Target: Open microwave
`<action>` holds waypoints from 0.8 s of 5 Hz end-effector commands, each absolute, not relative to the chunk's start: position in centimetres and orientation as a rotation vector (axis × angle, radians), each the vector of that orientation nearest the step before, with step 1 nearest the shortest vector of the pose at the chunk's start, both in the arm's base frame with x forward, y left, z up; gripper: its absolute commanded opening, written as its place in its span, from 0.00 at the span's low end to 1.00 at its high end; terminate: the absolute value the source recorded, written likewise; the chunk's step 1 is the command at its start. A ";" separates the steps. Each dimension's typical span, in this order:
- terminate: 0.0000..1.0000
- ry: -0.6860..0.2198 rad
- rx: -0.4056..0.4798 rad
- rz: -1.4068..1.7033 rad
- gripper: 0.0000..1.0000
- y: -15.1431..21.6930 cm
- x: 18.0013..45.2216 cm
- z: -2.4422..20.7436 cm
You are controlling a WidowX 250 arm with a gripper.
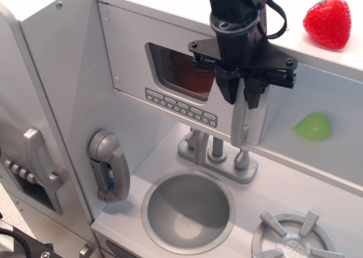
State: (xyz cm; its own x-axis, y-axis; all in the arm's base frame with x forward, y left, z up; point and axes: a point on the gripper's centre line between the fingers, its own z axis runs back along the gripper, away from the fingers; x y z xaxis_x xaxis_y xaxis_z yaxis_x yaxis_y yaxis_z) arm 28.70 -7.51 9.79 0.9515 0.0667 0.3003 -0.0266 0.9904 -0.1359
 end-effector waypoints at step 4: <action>0.00 -0.030 -0.095 -0.072 1.00 -8.1 20.1 11.5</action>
State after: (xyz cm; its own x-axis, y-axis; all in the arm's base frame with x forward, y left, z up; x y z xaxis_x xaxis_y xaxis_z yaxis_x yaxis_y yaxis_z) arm 19.63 -8.30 10.38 0.9978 -0.0651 0.0079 0.0655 0.9935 -0.0935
